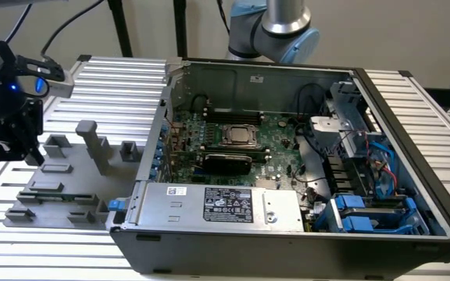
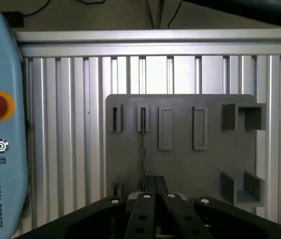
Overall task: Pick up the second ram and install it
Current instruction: 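Pick up the second ram and move it above second insertion slot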
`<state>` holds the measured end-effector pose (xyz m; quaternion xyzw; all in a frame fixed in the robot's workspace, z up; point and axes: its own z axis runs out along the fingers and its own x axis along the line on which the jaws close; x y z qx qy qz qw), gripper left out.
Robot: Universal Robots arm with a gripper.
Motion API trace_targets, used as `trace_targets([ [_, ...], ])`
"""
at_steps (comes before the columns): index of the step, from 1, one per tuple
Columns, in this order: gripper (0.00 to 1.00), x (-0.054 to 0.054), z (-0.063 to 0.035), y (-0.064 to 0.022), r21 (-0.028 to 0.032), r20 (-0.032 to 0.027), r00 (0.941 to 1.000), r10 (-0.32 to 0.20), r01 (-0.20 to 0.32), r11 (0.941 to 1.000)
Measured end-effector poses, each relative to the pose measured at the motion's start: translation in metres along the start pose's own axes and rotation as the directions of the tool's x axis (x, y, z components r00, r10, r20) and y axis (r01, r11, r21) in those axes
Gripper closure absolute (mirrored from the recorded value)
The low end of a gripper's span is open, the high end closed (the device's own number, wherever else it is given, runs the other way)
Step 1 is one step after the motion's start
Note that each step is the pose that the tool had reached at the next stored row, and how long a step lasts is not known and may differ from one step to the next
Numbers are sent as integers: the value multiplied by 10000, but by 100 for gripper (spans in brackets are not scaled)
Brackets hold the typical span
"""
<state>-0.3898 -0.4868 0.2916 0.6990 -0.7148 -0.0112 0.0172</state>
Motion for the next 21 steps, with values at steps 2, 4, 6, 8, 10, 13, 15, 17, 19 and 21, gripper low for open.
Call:
trace_targets([
  [2, 89, 4, 11, -9, -1, -1, 10000, -5, 5, 10000],
  [4, 89, 11, 24, -23, -1, -1, 10000, -11, 11, 10000],
  [6, 89, 20, 36, -43, -1, -2, 10000, -16, 16, 10000],
  [8, 89, 30, 48, -64, -1, -2, 10000, -18, 18, 10000],
  [10, 89, 41, 59, -86, -1, -2, 10000, -21, 21, 10000],
  [13, 89, 55, 70, -116, -1, -1, 10000, -24, 24, 10000],
  [15, 89, 63, 77, -129, -1, -2, 10000, -27, 27, 10000],
  [17, 89, 70, 85, -139, -1, -2, 10000, -29, 29, 10000],
  [19, 89, 77, 94, -149, -1, -2, 10000, -32, 32, 10000],
  [21, 89, 80, 109, -152, -1, -2, 10000, -36, 36, 10000],
])
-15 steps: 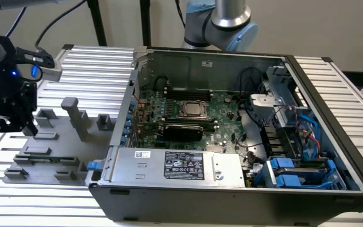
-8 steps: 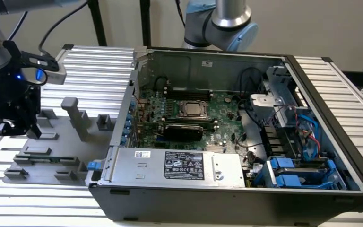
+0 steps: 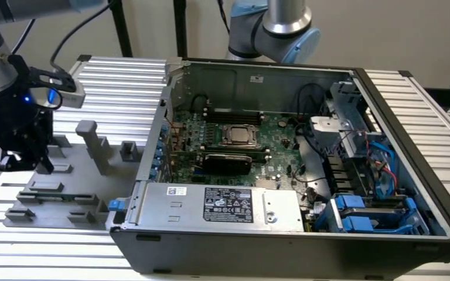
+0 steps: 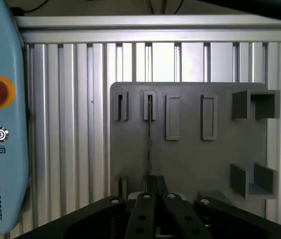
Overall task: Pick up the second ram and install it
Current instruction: 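Pick up the second ram and move it above second insertion slot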
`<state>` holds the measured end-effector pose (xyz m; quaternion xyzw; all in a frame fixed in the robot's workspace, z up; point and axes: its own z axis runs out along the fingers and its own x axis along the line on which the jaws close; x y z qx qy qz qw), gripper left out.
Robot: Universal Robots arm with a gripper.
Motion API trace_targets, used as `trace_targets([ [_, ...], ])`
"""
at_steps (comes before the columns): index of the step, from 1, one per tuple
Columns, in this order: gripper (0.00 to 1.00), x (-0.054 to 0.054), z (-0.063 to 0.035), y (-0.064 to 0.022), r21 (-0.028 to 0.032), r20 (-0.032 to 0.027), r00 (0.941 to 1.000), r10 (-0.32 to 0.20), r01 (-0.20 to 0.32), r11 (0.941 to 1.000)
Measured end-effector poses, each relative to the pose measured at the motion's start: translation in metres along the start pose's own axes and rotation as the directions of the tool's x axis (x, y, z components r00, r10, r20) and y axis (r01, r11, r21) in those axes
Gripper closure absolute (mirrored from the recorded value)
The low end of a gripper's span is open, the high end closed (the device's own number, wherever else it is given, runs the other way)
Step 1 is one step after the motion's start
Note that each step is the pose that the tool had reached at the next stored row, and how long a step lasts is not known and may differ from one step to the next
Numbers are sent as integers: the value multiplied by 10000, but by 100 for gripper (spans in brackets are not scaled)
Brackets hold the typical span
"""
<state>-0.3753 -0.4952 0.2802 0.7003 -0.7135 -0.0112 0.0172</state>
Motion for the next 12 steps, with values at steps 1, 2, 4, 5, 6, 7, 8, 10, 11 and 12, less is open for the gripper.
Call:
trace_targets([
  [1, 89, 0, 10, 0, 0, 0, 10000, -2, 2, 10000],
  [2, 89, 1, 22, -1, 0, 0, 10000, -6, 6, 10000],
  [4, 89, 1, 49, -3, 0, -1, 10000, -17, 17, 10000],
  [5, 89, 1, 65, -4, -1, -2, 10000, -23, 23, 10000],
  [6, 89, 1, 82, -4, 0, -2, 10000, -32, 32, 10000],
  [7, 89, 0, 100, -5, 0, -2, 10000, -41, 41, 10000],
  [8, 89, 0, 118, -6, 1, -2, 10000, -50, 50, 10000],
  [10, 89, 0, 152, -7, 1, -3, 10000, -67, 67, 10000],
  [11, 89, 0, 169, -8, 0, -4, 10000, -77, 77, 10000],
  [12, 89, 0, 185, -9, 1, -4, 10000, -85, 85, 10000],
])
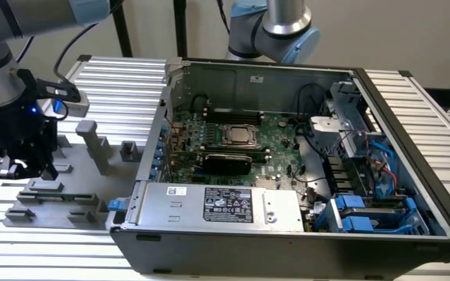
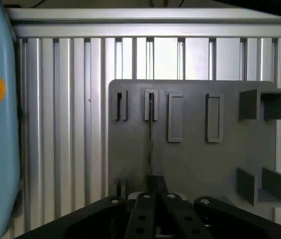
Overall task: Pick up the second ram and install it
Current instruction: 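Pick up the second ram and move it above second insertion slot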
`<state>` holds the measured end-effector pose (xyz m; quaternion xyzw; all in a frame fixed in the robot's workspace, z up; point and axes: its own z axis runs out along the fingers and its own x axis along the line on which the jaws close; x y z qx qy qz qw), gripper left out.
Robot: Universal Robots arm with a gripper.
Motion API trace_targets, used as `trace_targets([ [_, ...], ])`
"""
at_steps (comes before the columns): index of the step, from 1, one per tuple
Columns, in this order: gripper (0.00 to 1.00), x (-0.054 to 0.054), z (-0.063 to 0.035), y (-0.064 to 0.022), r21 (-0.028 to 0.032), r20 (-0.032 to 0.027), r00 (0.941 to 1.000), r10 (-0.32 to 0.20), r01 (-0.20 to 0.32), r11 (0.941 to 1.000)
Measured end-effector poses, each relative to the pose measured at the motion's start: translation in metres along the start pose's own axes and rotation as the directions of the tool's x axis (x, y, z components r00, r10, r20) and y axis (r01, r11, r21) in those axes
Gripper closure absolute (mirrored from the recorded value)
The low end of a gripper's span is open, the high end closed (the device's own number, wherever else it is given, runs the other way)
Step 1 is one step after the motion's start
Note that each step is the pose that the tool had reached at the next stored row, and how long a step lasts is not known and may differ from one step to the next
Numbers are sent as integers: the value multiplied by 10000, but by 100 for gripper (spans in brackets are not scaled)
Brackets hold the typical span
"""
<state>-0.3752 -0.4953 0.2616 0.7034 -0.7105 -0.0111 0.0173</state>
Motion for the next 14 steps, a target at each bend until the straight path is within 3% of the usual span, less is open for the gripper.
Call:
trace_targets([
  [14, 89, 0, 14, 0, 0, -14, 10000, -7, 7, 10000],
])
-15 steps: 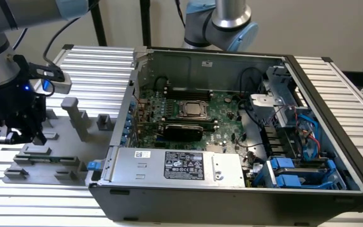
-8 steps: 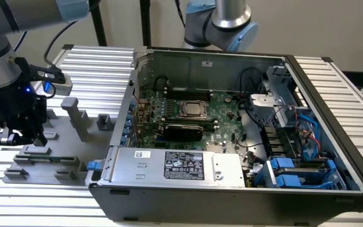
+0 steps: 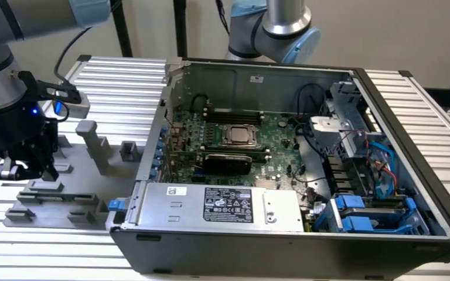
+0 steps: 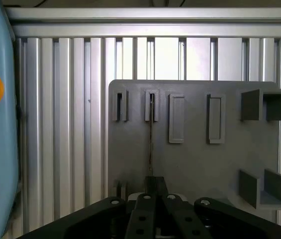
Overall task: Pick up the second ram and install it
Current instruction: 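Pick up the second ram and move it above second insertion slot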
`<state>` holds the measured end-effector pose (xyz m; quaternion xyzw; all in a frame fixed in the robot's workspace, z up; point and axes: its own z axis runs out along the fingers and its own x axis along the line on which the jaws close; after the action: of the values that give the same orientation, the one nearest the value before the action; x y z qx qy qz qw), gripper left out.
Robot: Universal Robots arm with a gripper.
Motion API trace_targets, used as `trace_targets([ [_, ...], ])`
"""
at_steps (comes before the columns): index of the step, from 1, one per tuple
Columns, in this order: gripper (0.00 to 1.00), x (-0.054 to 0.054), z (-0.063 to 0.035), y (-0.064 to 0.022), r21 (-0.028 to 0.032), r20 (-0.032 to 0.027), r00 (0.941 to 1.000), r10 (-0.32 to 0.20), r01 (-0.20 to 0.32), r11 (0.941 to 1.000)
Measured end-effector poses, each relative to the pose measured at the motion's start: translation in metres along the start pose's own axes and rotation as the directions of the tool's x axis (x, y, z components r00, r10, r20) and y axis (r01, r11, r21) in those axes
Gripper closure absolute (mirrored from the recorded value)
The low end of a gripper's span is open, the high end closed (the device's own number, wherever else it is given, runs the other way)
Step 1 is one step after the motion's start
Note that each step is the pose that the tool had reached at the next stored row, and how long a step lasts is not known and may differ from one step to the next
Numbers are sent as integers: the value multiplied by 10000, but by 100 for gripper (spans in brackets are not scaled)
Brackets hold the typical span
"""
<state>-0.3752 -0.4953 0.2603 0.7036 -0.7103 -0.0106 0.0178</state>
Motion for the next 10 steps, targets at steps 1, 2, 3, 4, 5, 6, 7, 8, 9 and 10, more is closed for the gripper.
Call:
trace_targets([
  [1, 89, 0, 0, 0, 0, 0, 10000, 0, 0, 10000],
  [2, 89, 0, 0, 0, 0, 0, 10000, 0, 0, 10000],
  [3, 89, 0, 0, 0, 0, 0, 10000, 0, 0, 10000],
  [4, 89, 0, 0, 0, 0, 0, 10000, 0, 0, 10000],
  [5, 88, 0, 0, 0, 0, 0, 10000, 0, 0, 10000],
  [6, 88, 0, 0, 0, 0, 0, 10000, 0, 0, 10000],
  [7, 83, 0, 0, 0, 0, 0, 10000, 0, 0, 10000],
  [8, 83, 0, 0, 0, 0, 0, 10000, 0, 0, 10000],
  [9, 76, 0, 0, 0, 0, 0, 10000, 0, 0, 10000],
  [10, 70, 0, 0, 0, 0, 0, 10000, 0, 0, 10000],
])
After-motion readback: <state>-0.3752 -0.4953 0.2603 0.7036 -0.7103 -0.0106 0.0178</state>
